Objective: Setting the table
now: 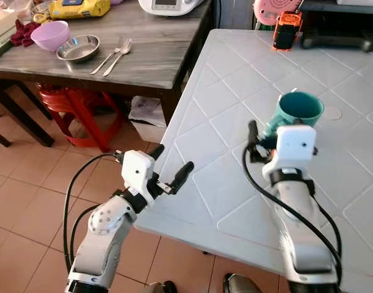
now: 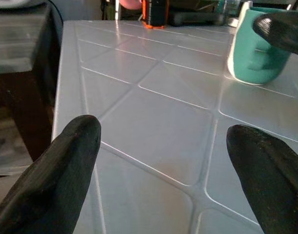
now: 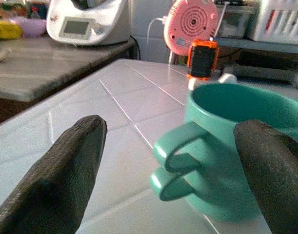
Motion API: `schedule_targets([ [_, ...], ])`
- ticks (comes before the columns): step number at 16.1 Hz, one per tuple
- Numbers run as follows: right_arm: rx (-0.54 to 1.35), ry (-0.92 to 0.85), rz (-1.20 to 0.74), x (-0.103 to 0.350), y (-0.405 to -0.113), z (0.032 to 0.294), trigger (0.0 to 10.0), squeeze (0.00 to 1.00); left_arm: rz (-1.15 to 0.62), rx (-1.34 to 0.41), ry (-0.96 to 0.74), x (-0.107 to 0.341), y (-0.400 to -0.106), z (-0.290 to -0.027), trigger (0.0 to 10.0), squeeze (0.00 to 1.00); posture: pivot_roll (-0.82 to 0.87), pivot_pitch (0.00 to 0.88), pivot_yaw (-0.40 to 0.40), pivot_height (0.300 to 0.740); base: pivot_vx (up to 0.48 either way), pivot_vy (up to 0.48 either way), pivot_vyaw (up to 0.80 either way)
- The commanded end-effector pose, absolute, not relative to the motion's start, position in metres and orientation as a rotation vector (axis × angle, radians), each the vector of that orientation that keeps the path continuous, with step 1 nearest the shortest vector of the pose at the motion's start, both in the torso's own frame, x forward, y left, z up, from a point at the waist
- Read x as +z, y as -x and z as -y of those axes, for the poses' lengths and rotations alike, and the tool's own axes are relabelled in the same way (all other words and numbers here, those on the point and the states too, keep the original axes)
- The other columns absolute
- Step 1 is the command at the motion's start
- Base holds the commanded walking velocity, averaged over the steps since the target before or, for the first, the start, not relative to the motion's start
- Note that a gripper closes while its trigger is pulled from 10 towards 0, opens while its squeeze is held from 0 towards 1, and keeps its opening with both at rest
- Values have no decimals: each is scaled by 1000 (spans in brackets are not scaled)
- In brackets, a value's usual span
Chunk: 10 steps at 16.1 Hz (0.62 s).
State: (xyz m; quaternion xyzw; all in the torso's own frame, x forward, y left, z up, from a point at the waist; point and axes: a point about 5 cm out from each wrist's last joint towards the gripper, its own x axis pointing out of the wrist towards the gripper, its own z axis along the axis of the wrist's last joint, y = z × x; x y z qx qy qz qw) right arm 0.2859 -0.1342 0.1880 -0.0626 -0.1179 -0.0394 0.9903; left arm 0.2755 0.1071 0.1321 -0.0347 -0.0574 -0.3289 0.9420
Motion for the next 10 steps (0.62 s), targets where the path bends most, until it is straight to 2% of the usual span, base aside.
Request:
schedule_targets([
  [1,-80,106,220,186,-286,132,10000,0,108,-688,79,131,-272,-109,10000,0,-151,201,123,740,0,0,0],
  [10,-218,106,159,174,-270,169,10000,0,86,-740,95,129,-267,-104,10000,0,-161,207,129,740,0,0,0],
])
